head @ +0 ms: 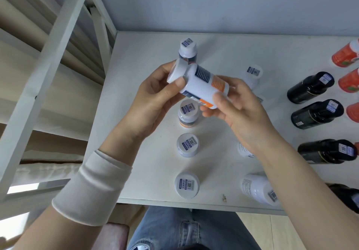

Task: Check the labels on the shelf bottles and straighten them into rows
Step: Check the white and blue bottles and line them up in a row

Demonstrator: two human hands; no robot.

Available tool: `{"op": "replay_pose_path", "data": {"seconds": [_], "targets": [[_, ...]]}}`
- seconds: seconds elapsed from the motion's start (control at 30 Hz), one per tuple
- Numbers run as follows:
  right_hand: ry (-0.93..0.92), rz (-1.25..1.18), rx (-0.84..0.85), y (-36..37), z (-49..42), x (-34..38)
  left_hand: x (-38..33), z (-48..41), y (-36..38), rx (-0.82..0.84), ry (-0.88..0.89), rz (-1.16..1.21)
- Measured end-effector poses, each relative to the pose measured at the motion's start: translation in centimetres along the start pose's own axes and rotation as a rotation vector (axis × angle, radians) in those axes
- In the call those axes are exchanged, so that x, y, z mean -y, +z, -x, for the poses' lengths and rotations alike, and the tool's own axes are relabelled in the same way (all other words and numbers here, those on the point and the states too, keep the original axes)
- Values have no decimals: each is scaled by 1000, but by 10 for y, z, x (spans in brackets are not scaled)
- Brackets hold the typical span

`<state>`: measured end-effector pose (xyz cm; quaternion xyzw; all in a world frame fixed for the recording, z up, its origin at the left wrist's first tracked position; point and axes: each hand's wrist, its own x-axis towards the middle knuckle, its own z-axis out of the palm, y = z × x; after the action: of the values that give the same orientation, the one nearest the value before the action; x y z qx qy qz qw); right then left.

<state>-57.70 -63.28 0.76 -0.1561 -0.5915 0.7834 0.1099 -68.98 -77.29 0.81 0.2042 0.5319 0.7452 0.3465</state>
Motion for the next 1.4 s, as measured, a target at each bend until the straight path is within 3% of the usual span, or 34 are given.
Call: {"op": "replay_pose_path", "data": {"seconds": [0.17, 0.4, 0.5, 0.77, 0.93, 1.0, 1.1, 1.23, 1.4], "targets": [[-182, 73, 8, 0, 6, 4, -2, 4, 6, 2, 10, -19], [-15, -169, 27, -3, 17, 4, -2, 11, 3, 12, 22, 9], [-147, -8, -70, 6, 18, 3, 1, 12, 5, -31, -38, 85], [-502, 455, -117, 16, 12, 7, -1, 7, 9, -110, -156, 231], [-676, 711, -185, 27, 10, 16, -8, 4, 12, -141, -423, 317], [-705, 746, -225, 28, 10, 15, -9, 3, 11, -139, -453, 331], [-584, 636, -232, 24, 11, 5, -11, -3, 4, -134, -293, 238], [-303, 476, -242, 20, 13, -5, -17, -8, -6, -27, -19, -114], [-119, 622, -211, 8, 4, 1, -26, -20, -6, 58, 100, -458]]}}
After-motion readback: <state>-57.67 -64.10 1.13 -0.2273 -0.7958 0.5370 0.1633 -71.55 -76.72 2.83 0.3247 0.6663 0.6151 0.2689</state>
